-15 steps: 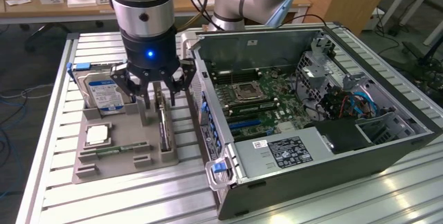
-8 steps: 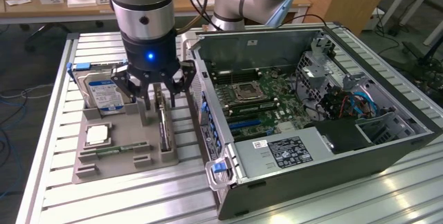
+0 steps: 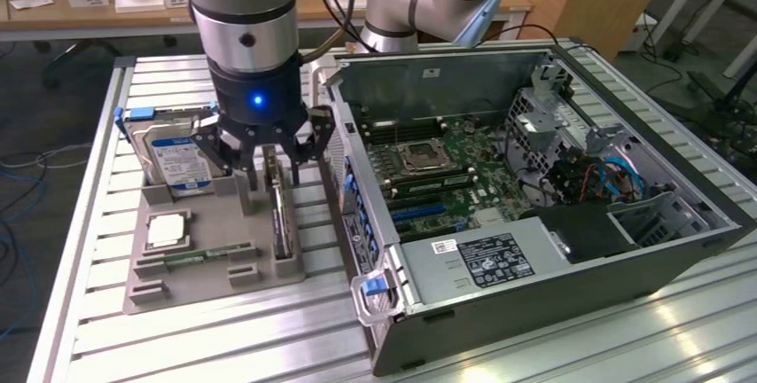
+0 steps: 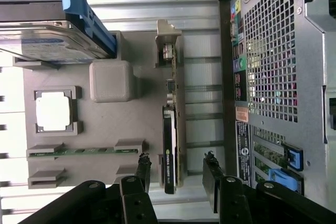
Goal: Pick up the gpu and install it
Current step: 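Pick up the gpu and move the gpu toward the slot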
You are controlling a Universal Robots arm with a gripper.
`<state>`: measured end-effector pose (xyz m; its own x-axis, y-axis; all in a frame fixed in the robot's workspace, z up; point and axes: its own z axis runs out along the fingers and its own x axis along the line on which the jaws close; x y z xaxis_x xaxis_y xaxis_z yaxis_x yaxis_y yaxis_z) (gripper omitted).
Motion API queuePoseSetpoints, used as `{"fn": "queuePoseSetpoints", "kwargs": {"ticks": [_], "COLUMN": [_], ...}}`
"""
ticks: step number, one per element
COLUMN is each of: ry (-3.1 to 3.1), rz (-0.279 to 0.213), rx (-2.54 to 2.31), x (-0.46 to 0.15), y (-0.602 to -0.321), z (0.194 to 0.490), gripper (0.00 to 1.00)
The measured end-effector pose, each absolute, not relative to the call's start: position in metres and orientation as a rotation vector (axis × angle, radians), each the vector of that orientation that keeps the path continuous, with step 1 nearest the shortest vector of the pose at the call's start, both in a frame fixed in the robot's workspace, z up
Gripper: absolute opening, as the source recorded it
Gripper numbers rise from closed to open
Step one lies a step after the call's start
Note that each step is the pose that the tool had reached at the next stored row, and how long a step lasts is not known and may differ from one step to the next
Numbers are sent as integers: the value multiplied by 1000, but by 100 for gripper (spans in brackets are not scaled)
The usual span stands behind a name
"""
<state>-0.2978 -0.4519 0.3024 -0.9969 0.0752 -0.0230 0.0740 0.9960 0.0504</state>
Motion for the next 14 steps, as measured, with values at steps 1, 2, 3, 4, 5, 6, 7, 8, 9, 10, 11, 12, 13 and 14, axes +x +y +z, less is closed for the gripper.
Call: {"fn": "queuePoseSetpoints", "kwargs": {"ticks": [1,2,3,4,5,6,7,8,9,10,11,12,13,14], "ry": [3114,3114,3114,3114,3113,3114,3114,3114,3114,3114,3114,3114,3114,3114], "rz": [77,77,77,77,77,77,77,77,77,77,77,77,77,77], "rx": [116,116,116,116,116,116,116,116,116,116,116,116,116,116], "x": [-298,-298,-298,-298,-298,-298,-298,-298,-298,-298,-298,-298,-298,-298], "y": [-452,-452,-452,-452,-452,-452,-452,-452,-452,-452,-452,-452,-452,-452], "z": [302,301,301,300,300,299,299,298,298,297,297,296,296,295], "gripper": [53,53,53,53,53,53,53,53,53,53,53,53,53,53]}}
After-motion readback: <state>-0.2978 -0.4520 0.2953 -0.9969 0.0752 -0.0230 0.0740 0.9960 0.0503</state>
